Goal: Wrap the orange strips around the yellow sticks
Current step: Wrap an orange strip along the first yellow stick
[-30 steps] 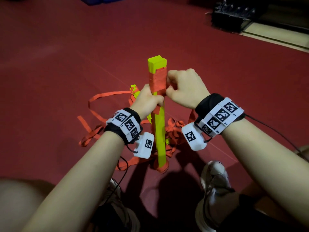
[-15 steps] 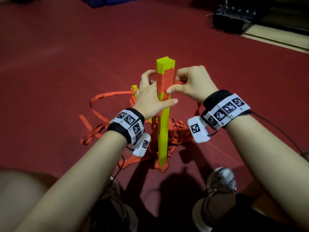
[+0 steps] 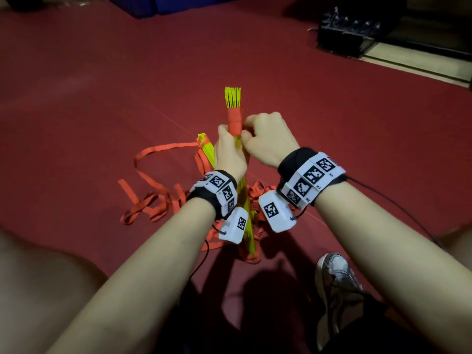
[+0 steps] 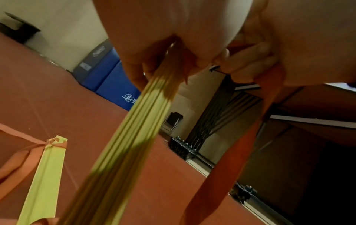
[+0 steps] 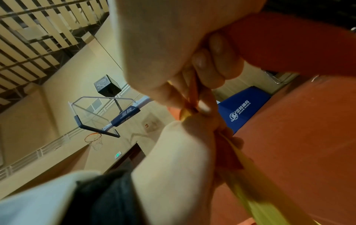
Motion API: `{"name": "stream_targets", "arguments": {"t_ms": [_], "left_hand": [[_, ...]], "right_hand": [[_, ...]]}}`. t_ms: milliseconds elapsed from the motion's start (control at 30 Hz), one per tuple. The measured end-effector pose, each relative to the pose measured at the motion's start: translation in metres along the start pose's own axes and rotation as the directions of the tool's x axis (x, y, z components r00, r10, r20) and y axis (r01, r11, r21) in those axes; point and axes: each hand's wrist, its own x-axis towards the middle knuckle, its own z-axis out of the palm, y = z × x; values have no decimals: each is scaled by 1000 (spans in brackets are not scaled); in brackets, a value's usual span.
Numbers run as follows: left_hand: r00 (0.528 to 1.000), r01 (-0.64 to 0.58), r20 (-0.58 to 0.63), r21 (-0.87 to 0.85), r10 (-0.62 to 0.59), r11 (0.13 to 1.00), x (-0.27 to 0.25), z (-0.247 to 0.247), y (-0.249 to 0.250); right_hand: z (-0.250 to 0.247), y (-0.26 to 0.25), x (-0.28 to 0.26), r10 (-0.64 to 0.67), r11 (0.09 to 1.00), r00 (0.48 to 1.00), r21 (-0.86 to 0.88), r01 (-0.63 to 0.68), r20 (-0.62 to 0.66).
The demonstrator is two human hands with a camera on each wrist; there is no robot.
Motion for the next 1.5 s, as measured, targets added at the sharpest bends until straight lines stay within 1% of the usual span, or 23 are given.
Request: {"name": "stream_targets", "arguments": {"t_ms": [67,100,233,300,367,400,467,533,567,600,633,700,767,867,933,1000,1067,1167,1233,1300,1367,1433,1500], "left_hand": [[1000,12,-24,31,-11,999,2,2,1],[1000,24,-5,34,-24,999,4,4,0],[981,-78,184,58,66,995,4,15,-3],[962,-66,267,22,58,998,5,17,-7],[940,-12,336,-120,52,993,10,17,-9],[929,50,367,-232,40,971,13,15,-8],[903,198,429,-425,4,883,19,11,-4],[861,287,508,-473,-8,833,24,3,-3],[841,284,541,-454,9,844,24,-1,-4],[836,257,549,-417,16,872,26,-3,-6],[850,220,526,-387,19,895,27,-5,-8],[901,167,433,-358,5,919,28,-6,-12],[937,105,349,-319,14,942,26,-5,-11],[974,-66,214,-48,74,997,21,1,-9],[986,-148,103,152,134,977,14,2,-4],[986,-165,65,252,154,953,11,2,0],[988,-156,65,334,143,930,8,3,2],[974,-220,133,362,183,906,3,4,4],[953,-278,212,321,217,905,-2,7,-2],[935,-315,245,246,255,917,-2,6,-7],[926,-304,272,134,260,943,1,5,-8],[920,-168,350,-55,177,984,4,2,-4],[888,40,450,-276,92,960,5,-1,1]], "right_hand": [[-1,-2,-1,13,998,1000,57,-14,17],[-1,-1,0,22,998,999,65,-24,24],[-6,21,8,96,991,995,94,-94,-20],[-15,33,11,81,991,997,107,-81,2],[-24,42,11,55,991,998,125,-57,19],[-26,47,11,51,989,999,140,-52,14],[-28,55,11,56,983,998,175,-55,2],[-30,61,10,65,977,998,204,-66,15],[-31,64,9,65,974,997,216,-70,31],[-32,65,8,60,972,997,227,-68,41],[-32,65,7,55,970,997,235,-65,46],[-31,63,7,52,969,998,240,-61,42],[-29,60,9,64,978,998,201,-64,7],[-22,49,9,74,992,997,102,-71,-26],[-17,38,6,86,992,996,96,-86,-2],[-10,28,2,120,985,993,127,-120,11],[-3,26,-1,158,975,987,161,-152,-26],[-2,29,-3,203,962,975,204,-182,-87],[-8,32,-5,200,955,976,241,-174,-90],[-15,38,-7,179,944,981,292,-152,-69],[-19,45,-8,149,927,989,352,-131,-24],[-22,47,-11,107,883,993,455,-113,40],[-22,45,-15,41,796,993,597,-97,107]]}}
